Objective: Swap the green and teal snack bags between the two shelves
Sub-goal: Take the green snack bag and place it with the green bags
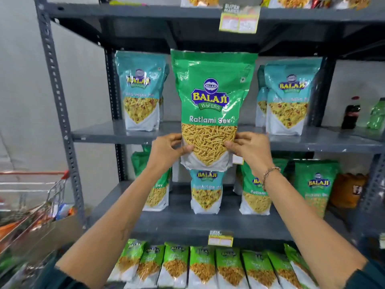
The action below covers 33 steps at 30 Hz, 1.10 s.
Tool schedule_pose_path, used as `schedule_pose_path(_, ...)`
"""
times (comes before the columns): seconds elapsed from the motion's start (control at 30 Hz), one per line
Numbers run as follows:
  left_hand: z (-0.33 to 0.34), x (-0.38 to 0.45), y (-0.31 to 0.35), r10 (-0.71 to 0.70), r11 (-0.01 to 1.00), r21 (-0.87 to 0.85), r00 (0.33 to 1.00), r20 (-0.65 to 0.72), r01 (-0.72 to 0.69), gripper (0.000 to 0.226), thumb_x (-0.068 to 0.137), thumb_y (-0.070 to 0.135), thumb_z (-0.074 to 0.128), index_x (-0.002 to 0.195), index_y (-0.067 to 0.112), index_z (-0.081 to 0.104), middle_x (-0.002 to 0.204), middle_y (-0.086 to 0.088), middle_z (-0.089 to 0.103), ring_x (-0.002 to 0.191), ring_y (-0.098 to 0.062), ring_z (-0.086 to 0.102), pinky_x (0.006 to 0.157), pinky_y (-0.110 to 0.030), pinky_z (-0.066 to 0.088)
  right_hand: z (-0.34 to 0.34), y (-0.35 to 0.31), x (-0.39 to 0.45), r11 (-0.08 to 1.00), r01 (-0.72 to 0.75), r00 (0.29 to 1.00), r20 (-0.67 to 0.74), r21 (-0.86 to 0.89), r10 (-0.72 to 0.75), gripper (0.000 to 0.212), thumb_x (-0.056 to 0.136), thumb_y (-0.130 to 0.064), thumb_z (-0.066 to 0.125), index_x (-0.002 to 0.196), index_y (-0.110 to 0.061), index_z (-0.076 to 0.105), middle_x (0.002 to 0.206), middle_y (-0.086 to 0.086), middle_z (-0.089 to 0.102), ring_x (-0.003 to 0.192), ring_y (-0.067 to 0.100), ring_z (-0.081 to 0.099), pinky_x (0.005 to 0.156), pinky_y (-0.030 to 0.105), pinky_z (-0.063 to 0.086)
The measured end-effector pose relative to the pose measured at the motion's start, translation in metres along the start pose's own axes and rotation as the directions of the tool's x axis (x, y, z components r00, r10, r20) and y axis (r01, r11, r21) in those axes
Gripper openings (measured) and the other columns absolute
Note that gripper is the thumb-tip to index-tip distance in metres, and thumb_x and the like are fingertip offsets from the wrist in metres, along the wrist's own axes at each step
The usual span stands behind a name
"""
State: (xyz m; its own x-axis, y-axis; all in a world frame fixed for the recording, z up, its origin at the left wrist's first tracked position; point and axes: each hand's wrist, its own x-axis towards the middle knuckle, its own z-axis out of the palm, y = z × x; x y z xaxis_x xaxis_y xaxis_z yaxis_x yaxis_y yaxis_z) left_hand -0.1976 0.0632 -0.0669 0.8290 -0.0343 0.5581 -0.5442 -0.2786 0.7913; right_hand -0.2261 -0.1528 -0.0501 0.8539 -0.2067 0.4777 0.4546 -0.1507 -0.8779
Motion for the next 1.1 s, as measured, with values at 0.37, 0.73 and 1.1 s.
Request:
schedule_pose_path(0.37,-0.017,-0.091,-0.11,-0.318,0.944,0.108,0.948,0.031,0.313,0.053,0.061,0.012,0.085,0.107,-0.001,0.063,0.093,-0.006,0.068,0.072,-0.007,0.062,0.069,-0.008,0.054,0.047,0.126,-0.09,0.982,-0.191,0.981,0.011,-0.009,0.191,0.045,0.065,-0.006,0.078,0.106,-0.002,0.062,0.097,0.005,0.066,0.086,0.013,0.064,0.074,0.016,0.054)
schedule_pose_path(0.73,-0.012,-0.087,-0.206,-0.545,0.828,0.161,0.838,0.008,0.537,0.056,0.057,0.007,0.086,0.106,-0.005,0.061,0.096,-0.016,0.068,0.09,-0.022,0.064,0.074,-0.016,0.056,0.091,0.223,-0.08,0.934,-0.356,0.931,0.083,-0.015,0.356,0.04,0.065,0.001,0.077,0.101,0.005,0.061,0.094,0.009,0.066,0.078,0.017,0.062,0.06,0.006,0.051)
schedule_pose_path(1.1,0.001,-0.046,-0.266,-0.625,0.757,0.213,0.78,-0.038,0.617,0.056,0.061,0.004,0.083,0.109,-0.009,0.058,0.07,-0.003,0.062,0.073,-0.009,0.058,0.087,-0.042,0.057,0.126,0.29,-0.023,0.896,-0.438,0.887,0.125,-0.075,0.444,0.03,0.063,0.003,0.077,0.089,0.0,0.062,0.095,0.021,0.07,0.079,0.023,0.066,0.071,0.025,0.058)
